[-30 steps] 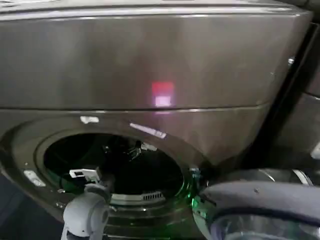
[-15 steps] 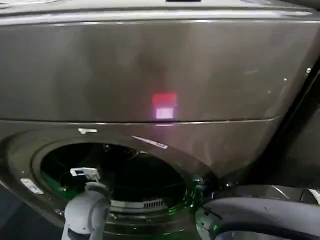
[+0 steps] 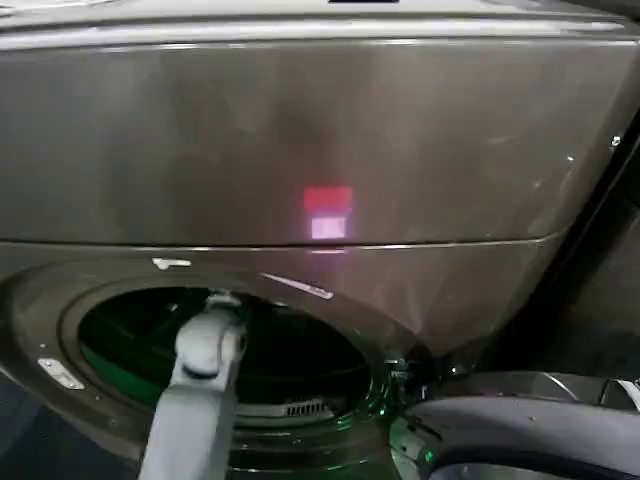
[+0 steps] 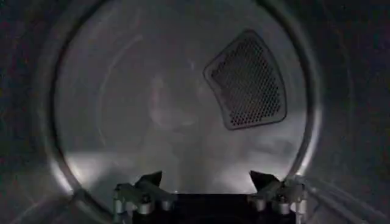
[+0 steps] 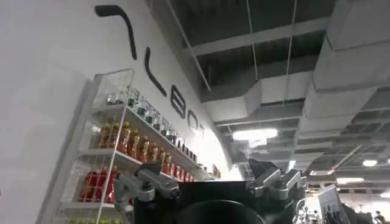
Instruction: Grasp the clothes from the dryer.
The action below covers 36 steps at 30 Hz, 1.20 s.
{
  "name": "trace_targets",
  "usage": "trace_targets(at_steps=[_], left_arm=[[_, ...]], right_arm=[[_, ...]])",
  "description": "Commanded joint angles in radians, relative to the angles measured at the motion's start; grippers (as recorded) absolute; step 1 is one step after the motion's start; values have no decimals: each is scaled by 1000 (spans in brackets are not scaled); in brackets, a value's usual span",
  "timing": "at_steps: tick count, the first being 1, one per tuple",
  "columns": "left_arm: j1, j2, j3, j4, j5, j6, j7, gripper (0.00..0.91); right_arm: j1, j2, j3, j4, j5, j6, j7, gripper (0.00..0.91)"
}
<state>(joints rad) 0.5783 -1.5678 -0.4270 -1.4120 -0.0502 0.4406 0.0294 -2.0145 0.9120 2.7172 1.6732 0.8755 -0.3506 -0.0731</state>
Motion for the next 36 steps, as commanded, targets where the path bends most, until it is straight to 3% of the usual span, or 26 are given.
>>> trace_targets(at_steps=[1, 6, 9, 14, 21, 36], left_arm=[[-236, -13, 2, 390, 83, -29, 47, 907], [-279, 33, 13, 473, 285, -25, 397, 907], [-333, 51, 29, 595, 469, -98, 572, 907], [-460, 71, 56, 847, 728, -330, 763, 907], [-607, 71, 166, 1028, 969, -440, 864, 907], [-695, 96, 438, 1173, 953, -524, 960, 907]], right_arm=[[1, 1, 4, -5, -3, -1, -3, 907], [-3, -2, 10, -14, -1, 1, -7, 907], [-1, -1, 9, -11, -1, 1, -9, 907], [-7, 2, 17, -14, -1, 1, -14, 907], [0, 13, 11, -1, -2, 0, -14, 907], [10, 24, -3, 20, -4, 4, -15, 907]])
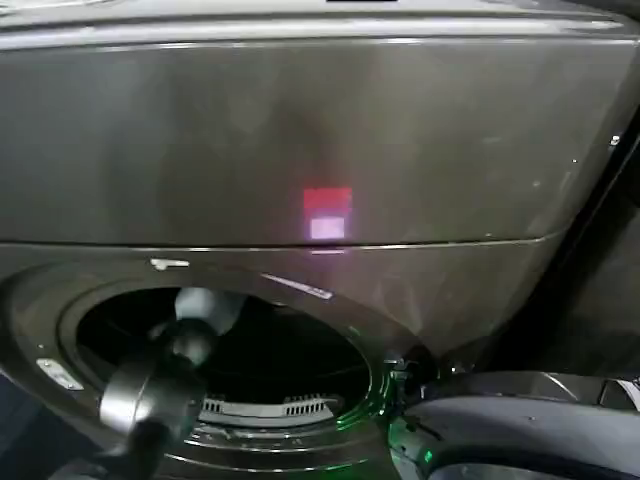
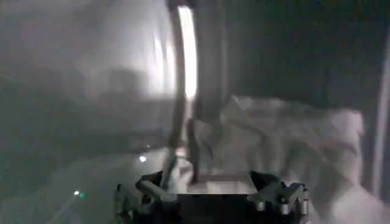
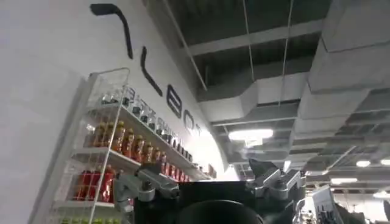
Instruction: Grasp the clothes from the dryer.
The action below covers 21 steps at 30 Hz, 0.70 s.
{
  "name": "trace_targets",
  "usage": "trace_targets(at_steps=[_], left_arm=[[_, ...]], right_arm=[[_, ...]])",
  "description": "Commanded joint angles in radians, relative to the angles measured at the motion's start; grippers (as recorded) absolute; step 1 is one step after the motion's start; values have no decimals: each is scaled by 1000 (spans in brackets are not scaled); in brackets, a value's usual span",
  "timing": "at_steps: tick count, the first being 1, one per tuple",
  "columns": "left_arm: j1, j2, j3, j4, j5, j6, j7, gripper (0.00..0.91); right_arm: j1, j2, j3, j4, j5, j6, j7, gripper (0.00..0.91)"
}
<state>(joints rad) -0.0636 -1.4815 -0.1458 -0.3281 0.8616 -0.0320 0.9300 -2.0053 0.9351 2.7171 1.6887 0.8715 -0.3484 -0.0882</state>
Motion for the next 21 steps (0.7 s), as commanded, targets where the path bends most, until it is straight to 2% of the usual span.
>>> trace_targets(at_steps=[1, 15, 16, 18, 19, 21], left_arm=[[-54, 8, 161, 93, 42, -50, 54, 907], [-46, -9, 231, 148, 24, -34, 61, 907], [-44, -9, 232, 148, 22, -33, 64, 830], [-43, -10, 231, 149, 18, -35, 67, 239], [-43, -10, 230, 148, 17, -36, 68, 137], [-44, -12, 231, 149, 15, -37, 70, 46]], right_arm=[[1, 1, -3, 4, 0, 2, 0, 907], [3, 3, -9, 15, -1, 8, 1, 907], [4, 3, -8, 14, -2, 8, 1, 907], [3, 4, -7, 10, -3, 10, 1, 907], [3, 4, -6, 7, -3, 11, 1, 907], [2, 5, -5, 5, -4, 13, 1, 907]])
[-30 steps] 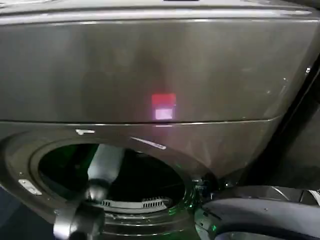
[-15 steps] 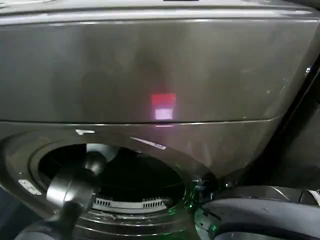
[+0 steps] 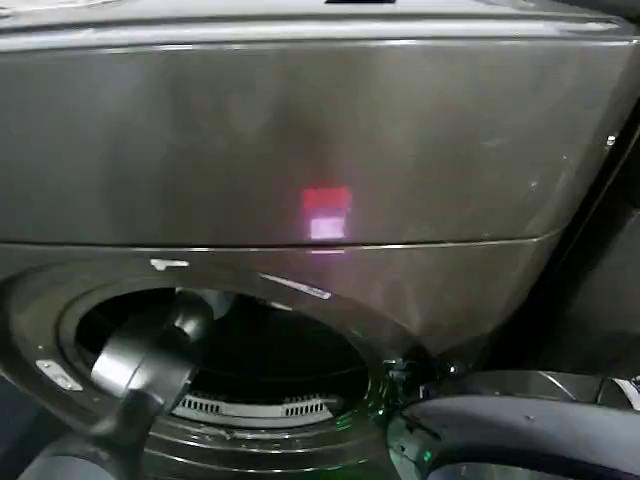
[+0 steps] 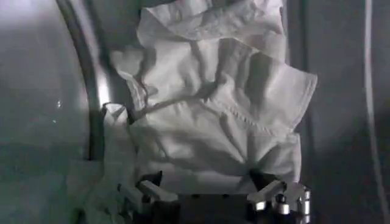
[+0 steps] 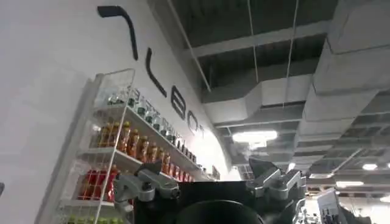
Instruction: Grasp the clothes from the dryer.
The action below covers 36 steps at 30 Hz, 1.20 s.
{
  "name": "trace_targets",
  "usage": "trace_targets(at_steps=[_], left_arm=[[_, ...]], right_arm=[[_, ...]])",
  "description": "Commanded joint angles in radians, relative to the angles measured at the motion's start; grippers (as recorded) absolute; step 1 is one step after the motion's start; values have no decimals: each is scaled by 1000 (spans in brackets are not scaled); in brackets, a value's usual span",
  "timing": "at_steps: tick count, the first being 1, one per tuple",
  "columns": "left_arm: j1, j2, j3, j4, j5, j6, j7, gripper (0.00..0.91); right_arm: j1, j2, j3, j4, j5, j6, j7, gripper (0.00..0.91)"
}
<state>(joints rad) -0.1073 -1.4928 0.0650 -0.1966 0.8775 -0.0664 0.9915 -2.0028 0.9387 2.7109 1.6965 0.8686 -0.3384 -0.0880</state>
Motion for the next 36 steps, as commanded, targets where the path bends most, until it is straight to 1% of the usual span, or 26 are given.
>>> trace_targets(at_steps=[1, 2, 11, 14, 16, 19, 20, 22, 25, 27, 29, 31, 34, 35, 36], left_arm=[[-2, -2, 20, 18, -4, -3, 10, 23], [-4, -2, 20, 18, -4, -4, 12, 0], [-19, 0, 22, 25, -14, -15, 33, 0], [-18, -1, 10, 20, -49, -17, 25, 0], [-15, -3, -20, 9, -87, -9, -5, 0], [14, -2, -80, -33, -192, 26, -90, 0], [28, -4, -127, -50, -217, 39, -128, 0], [67, 1, -156, -118, -304, 70, -183, 0], [124, 8, -195, -197, -412, 82, -305, 0], [180, 15, -218, -284, -492, 100, -385, 0], [242, 12, -264, -425, -572, 150, -483, 0], [308, 7, -324, -546, -617, 174, -580, 0], [393, -10, -378, -673, -695, 157, -733, 0], [421, -16, -393, -719, -713, 149, -751, 0], [471, -20, -402, -761, -735, 126, -804, 0]], right_arm=[[0, 2, 2, -3, -1, 3, 0, 907], [1, 3, 1, -4, -1, 4, 1, 907], [10, 6, -8, -6, -6, 7, 2, 907], [11, 7, -9, -9, -8, 10, 2, 907], [13, 9, -11, -8, -8, 11, 1, 907], [15, 11, -15, -9, -9, 14, 2, 907], [17, 11, -16, -8, -9, 14, 2, 907], [23, 12, -23, -5, -12, 15, 3, 907], [30, 15, -33, 1, -16, 18, 4, 907], [35, 15, -40, 2, -18, 19, 4, 907], [41, 16, -45, 8, -19, 19, 6, 907], [44, 17, -50, 9, -18, 21, 8, 907], [50, 17, -54, 10, -13, 26, 9, 907], [48, 18, -54, 14, -5, 27, 10, 907], [45, 21, -51, 20, 5, 24, 7, 907]])
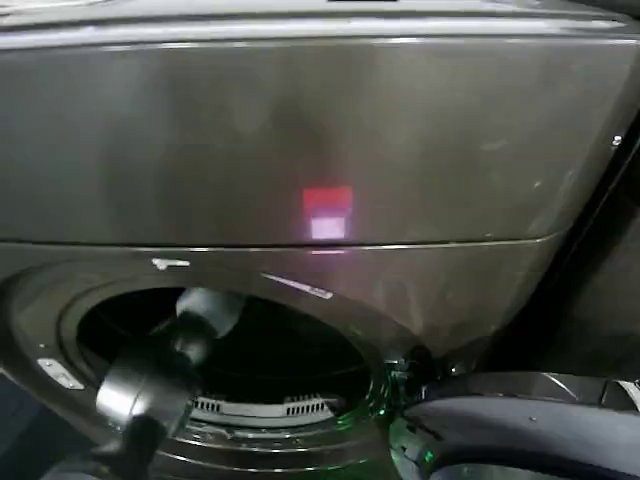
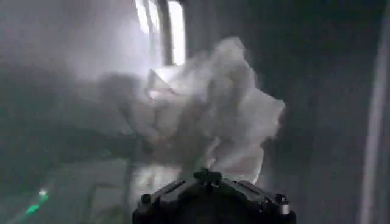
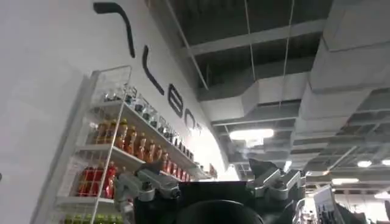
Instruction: Grasp the clothes from the dryer.
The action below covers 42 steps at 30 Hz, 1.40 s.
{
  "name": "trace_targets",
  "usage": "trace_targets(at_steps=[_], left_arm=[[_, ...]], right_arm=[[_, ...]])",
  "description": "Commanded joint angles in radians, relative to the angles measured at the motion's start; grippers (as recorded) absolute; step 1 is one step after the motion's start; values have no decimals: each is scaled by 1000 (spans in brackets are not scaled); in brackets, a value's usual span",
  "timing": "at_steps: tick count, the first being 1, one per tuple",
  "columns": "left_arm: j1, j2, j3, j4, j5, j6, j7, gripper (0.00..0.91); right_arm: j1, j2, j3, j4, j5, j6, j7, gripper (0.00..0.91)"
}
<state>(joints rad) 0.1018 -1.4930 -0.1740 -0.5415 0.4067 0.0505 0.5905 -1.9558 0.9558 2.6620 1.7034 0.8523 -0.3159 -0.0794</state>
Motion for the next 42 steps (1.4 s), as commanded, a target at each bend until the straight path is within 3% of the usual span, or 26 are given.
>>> trace_targets(at_steps=[1, 4, 7, 10, 13, 42], left_arm=[[285, -25, -174, -446, -276, -8, -427, 0], [399, -64, -217, -581, -365, -104, -616, 0], [480, -88, -236, -678, -340, -186, -754, 0], [536, -91, -256, -737, -337, -226, -811, 0], [581, -85, -260, -794, -340, -321, -814, 0], [625, -68, -219, -884, -382, -252, -778, 0]], right_arm=[[-4, 7, 1, 20, 35, -7, -9, 907], [-2, 7, 10, 35, 33, -8, -30, 907], [-1, 8, 5, 31, -35, 1, -42, 907], [-9, 7, 11, 29, -53, 6, -47, 907], [-9, -1, 16, 13, -61, 40, -43, 907], [-22, 2, 26, 7, -61, 65, -44, 907]])
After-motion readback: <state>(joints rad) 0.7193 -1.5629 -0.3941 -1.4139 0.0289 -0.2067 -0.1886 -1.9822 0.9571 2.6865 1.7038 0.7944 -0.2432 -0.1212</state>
